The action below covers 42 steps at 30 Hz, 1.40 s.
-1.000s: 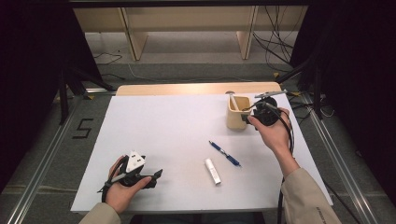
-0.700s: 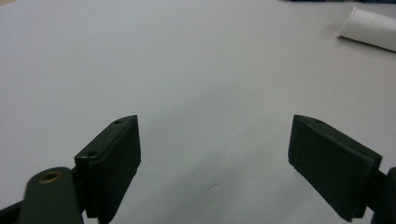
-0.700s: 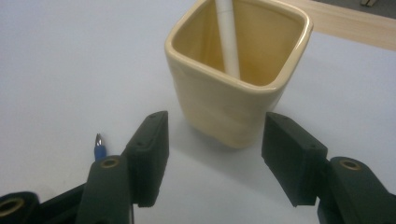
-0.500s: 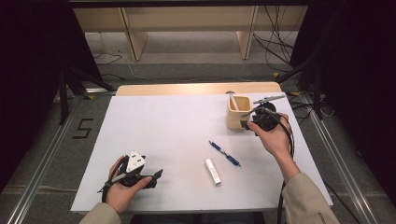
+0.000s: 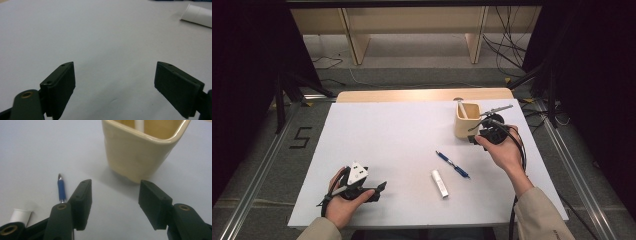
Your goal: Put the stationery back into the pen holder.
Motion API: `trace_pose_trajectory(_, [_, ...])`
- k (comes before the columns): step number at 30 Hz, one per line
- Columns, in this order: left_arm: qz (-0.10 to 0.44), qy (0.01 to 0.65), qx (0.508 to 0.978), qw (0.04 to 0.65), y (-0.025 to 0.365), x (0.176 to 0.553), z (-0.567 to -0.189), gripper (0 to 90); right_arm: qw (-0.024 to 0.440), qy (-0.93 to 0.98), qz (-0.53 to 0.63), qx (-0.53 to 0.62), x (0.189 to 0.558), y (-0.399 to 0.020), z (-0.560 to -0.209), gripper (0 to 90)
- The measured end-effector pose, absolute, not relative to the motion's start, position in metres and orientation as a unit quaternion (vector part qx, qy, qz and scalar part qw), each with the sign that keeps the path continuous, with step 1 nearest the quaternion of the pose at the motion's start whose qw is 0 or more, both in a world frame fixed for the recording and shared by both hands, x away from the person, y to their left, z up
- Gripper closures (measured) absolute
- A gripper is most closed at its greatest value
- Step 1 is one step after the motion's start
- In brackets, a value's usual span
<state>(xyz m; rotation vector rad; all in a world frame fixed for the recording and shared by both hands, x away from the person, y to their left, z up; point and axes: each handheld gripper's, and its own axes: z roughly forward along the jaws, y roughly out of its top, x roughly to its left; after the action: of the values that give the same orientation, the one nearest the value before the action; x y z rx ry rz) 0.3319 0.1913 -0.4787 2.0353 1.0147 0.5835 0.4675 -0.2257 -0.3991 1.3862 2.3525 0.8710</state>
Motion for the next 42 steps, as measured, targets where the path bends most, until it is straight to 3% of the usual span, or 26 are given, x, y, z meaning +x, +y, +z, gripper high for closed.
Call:
trace_pose_trajectory(19, [0.230,0.397,0.800,0.387,0.191,0.332,-0.479,16.8,0.083,0.858,0.241,0.445,0.466,-0.205,-0.413,52.9])
trace_pose_trajectory(42, [0.230,0.396,0.801,0.386,0.190,0.332,-0.479,16.8,0.035,0.893,0.187,0.407,0.467,-0.182,-0.432,54.8])
